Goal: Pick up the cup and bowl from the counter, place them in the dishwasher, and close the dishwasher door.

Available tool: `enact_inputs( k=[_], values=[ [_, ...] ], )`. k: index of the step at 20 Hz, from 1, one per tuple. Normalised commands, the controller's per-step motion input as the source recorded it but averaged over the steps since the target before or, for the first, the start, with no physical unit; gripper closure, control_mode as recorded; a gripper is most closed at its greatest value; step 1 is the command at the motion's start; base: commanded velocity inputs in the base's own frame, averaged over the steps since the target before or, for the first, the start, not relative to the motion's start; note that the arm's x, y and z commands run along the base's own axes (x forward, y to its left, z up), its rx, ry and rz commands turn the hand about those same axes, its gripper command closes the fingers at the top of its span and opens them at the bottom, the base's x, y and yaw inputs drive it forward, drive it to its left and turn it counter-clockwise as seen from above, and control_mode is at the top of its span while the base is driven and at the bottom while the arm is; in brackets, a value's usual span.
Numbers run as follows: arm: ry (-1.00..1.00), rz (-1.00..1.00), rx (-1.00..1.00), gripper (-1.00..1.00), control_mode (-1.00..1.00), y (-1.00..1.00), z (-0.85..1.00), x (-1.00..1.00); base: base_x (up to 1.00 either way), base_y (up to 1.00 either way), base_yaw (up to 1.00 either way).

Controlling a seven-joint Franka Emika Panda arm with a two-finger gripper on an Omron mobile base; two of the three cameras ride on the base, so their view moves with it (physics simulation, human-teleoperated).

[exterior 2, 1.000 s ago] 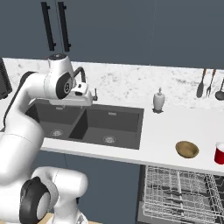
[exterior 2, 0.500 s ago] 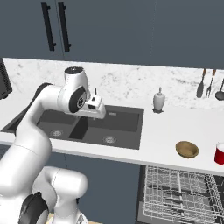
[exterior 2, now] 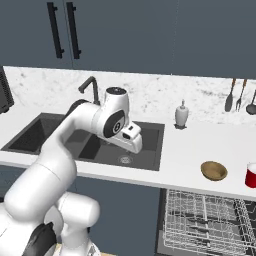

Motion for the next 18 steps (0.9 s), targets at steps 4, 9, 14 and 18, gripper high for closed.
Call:
enact_inputs(
  k=[4,9,14,18],
  values=[
    [0.0,0.0,0.0,-1.0,-1.0,0.02,-0.1,0.0,0.0,0.0,0.0],
    [0.0,0.0,-0.01,-1.0,-1.0,-0.37,-0.27,0.1,0.0,0.0,0.0],
    [0.02,0.01,0.0,-1.0,-1.0,-0.94,-0.18,0.18,0.0,0.0,0.0],
    [0.14,0.04,0.0,-1.0,-1.0,-0.9,-0.09,0.06,0.0,0.0,0.0]
  ],
)
